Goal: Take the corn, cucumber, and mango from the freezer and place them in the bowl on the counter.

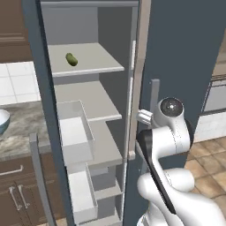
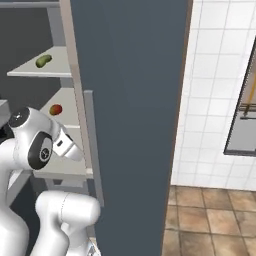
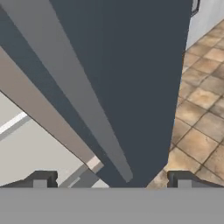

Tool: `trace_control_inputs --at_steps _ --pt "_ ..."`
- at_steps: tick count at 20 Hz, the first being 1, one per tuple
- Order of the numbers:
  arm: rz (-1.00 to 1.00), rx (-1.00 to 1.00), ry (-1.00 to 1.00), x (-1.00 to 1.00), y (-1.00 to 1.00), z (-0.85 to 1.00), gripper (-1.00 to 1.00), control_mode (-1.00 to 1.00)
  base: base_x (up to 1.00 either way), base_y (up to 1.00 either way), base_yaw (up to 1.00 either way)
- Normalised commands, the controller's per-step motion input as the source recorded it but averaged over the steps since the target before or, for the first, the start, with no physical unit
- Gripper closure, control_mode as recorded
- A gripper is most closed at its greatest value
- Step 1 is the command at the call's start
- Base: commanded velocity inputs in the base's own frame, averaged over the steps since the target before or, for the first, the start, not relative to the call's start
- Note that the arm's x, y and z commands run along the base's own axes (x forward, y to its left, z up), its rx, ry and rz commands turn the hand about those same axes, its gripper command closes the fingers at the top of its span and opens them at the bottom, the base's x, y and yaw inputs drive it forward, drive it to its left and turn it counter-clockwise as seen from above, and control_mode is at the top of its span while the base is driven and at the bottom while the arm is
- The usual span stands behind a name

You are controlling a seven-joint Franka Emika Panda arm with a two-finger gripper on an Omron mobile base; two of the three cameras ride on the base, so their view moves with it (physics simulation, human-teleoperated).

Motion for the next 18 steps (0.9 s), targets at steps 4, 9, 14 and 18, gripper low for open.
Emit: trace_control_inputs --at_steps 4,9,14,18 --pt "0.0 0.0 0.0 0.0 0.0 0.0 -1.0 1.0 0.32 0.52 0.15" --pt "0.0 0.0 0.0 0.0 0.0 0.0 -1.0 1.0 0.55 0.14 0.1" --pt "-0.03 0.0 0.03 0.24 0.0 0.0 -1.0 -1.0 0.35 0.02 0.03" --pt "0.3 0.0 0.0 0.09 0.28 0.14 -1.0 -1.0 0.0 0.0 0.0"
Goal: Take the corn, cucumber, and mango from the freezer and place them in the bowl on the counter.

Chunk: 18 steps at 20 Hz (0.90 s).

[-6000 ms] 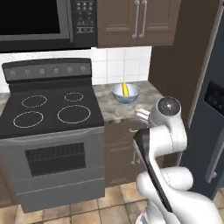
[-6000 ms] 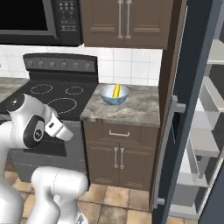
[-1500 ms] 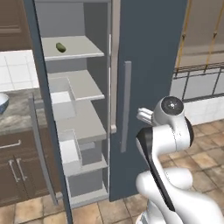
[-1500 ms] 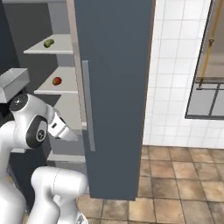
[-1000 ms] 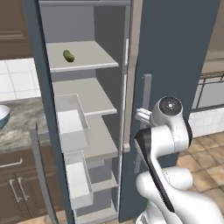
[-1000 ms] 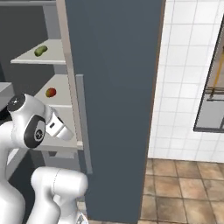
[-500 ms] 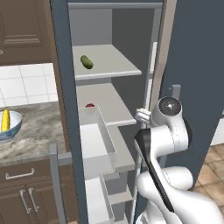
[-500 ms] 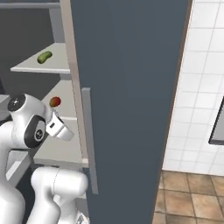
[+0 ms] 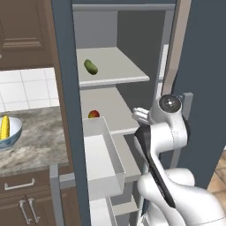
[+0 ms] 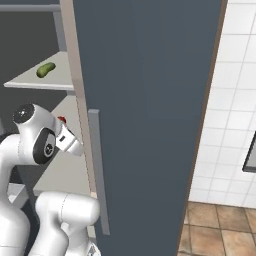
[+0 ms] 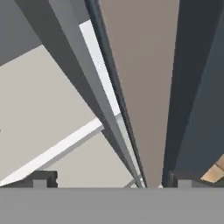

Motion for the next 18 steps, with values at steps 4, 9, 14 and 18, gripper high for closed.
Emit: trace_control_inputs --at_steps 4,9,14,18 --pt "0.54 0.0 0.05 0.07 0.65 0.23 -1.0 -1.0 0.0 0.0 0.0" --pt "0.42 0.0 0.15 0.47 0.9 0.1 -1.0 -1.0 0.0 0.0 0.0" --pt "0.24 0.01 0.2 0.53 0.72 0.19 -1.0 -1.0 0.0 0.0 0.0" --pt "0.1 0.0 0.0 0.1 0.32 0.0 -1.0 -1.0 0.0 0.0 0.0"
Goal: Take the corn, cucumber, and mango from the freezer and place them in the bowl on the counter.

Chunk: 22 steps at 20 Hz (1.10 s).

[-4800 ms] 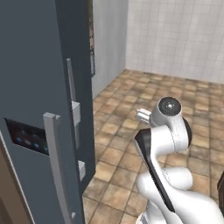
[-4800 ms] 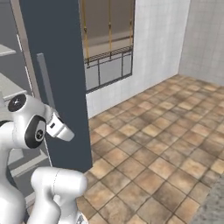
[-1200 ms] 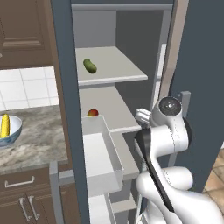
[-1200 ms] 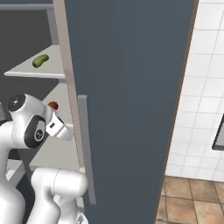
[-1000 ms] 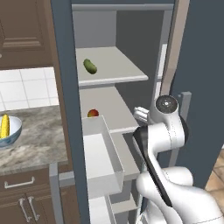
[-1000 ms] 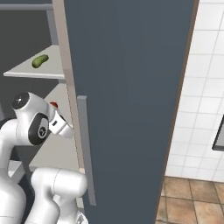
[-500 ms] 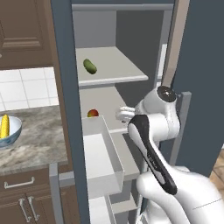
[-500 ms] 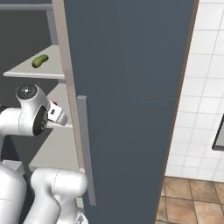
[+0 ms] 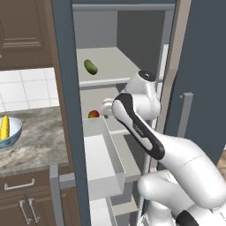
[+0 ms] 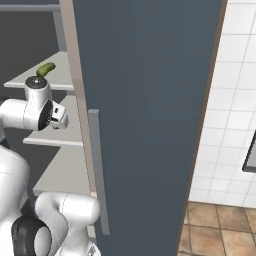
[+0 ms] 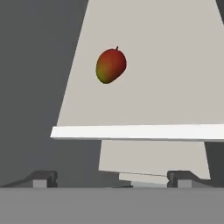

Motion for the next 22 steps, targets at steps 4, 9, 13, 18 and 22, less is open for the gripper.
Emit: trace_control_inputs --at_steps 4,9,13,18,22 --pt "0.05 -0.06 -0.01 0.77 0.31 -0.11 -1.0 -1.0 0.0 0.0 0.0" --pt "0.01 -0.04 -0.01 0.69 0.18 -0.1 -1.0 -1.0 0.0 0.0 0.0" --pt "0.0 -0.01 0.0 0.57 0.19 -0.38 -1.0 -1.0 0.0 0.0 0.0" --pt "0.0 -0.01 0.01 0.29 0.26 -0.48 -1.0 -1.0 0.0 0.0 0.0" --pt "0.0 0.0 0.0 0.4 0.31 -0.1 -1.0 -1.0 0.0 0.0 0.0"
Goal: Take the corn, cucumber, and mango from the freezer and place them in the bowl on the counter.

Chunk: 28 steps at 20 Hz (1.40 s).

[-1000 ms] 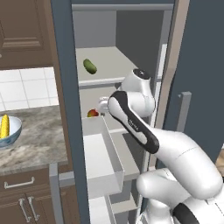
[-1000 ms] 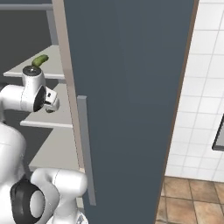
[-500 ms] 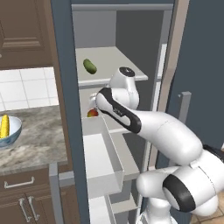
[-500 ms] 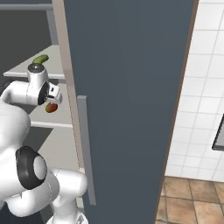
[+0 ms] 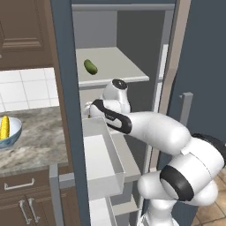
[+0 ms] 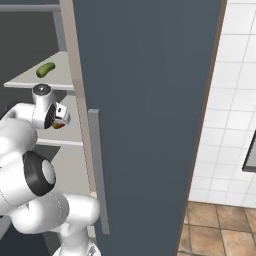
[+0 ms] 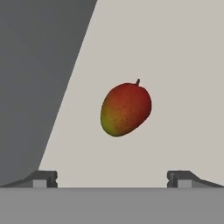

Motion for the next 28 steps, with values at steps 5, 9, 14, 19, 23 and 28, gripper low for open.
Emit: trace_control_inputs --at_steps 5,9,14,19,23,28 --pt "0.0 -0.02 0.01 0.29 0.19 -0.03 -1.0 -1.0 0.0 0.0 0.0" --pt "0.0 -0.06 0.04 0.16 0.11 -0.17 -1.0 -1.0 0.0 0.0 0.0" --pt "0.0 -0.07 0.07 0.05 0.04 -0.21 -1.0 -1.0 0.0 0.0 0.0" --pt "0.0 -0.09 0.0 0.22 0.0 -0.13 -1.0 -1.0 0.0 0.0 0.0" --pt "0.0 -0.09 0.0 0.32 0.0 -0.1 -1.0 -1.0 0.0 0.0 0.0" --pt "0.0 -0.07 0.0 0.42 0.0 -0.14 -1.0 -1.0 0.0 0.0 0.0"
